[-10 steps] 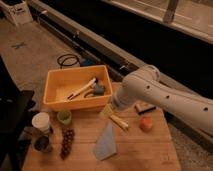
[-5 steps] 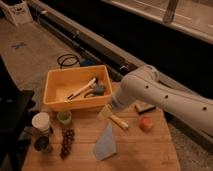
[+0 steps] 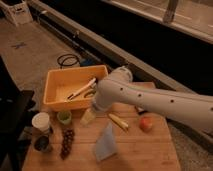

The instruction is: Place grapes in paper cup

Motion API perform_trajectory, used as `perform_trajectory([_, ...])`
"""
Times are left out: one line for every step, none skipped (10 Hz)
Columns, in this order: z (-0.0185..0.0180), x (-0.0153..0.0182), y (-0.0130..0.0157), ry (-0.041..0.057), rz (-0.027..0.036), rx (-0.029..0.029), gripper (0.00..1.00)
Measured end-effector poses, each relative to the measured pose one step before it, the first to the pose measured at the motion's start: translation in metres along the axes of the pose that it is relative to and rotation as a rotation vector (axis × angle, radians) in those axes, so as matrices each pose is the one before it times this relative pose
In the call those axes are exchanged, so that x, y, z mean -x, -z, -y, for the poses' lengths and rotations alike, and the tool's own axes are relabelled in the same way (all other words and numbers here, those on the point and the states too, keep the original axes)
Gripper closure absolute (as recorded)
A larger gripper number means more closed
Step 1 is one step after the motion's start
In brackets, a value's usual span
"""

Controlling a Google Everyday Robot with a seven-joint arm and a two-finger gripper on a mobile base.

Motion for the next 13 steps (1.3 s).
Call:
perform_trajectory([-0.00984, 0.00877, -0.01295, 0.02060, 0.00130, 0.01501, 0.20])
perform_trajectory([-0.01357, 0.01184, -0.01840, 0.02805, 0.00324, 0.02059, 0.20])
perform_trajectory([-0.01341, 0.00993, -0.02145, 0.02266, 0.00681, 0.02219, 0.20])
perform_trajectory([-0.00861, 0.00315, -0.01405, 0.00676, 0.01000, 0.01971, 0.20])
perform_trajectory([-0.00747, 0.00099, -0.01007, -0.00409, 0.01750, 0.02142, 0.20])
perform_trajectory([-0.00610, 0.00040, -0.00860, -0.00498, 0.01880, 0.01869, 0.20])
perform_trajectory([-0.00198, 0.00082, -0.00217, 0.00079, 0.00320, 0.00490, 0.20])
perform_trajectory([0.00000, -0.00031, -0.00004, -0.00029, -0.00038, 0.00013, 0.20])
perform_trajectory([0.00109, -0.00006, 0.00087, -0.00078, -0.00213, -0.00392, 0.20])
perform_trajectory([0.00107, 0.00131, -0.00068, 0.01261, -0.01675, -0.01596, 0.20])
perform_trajectory([0.00081, 0.00092, -0.00084, 0.01111, -0.01279, -0.01598, 0.20])
perform_trajectory([-0.00032, -0.00012, -0.00388, 0.00207, -0.01342, -0.00674, 0.20])
perform_trajectory([0.00310, -0.00368, -0.00586, -0.00856, -0.01414, -0.00372, 0.20])
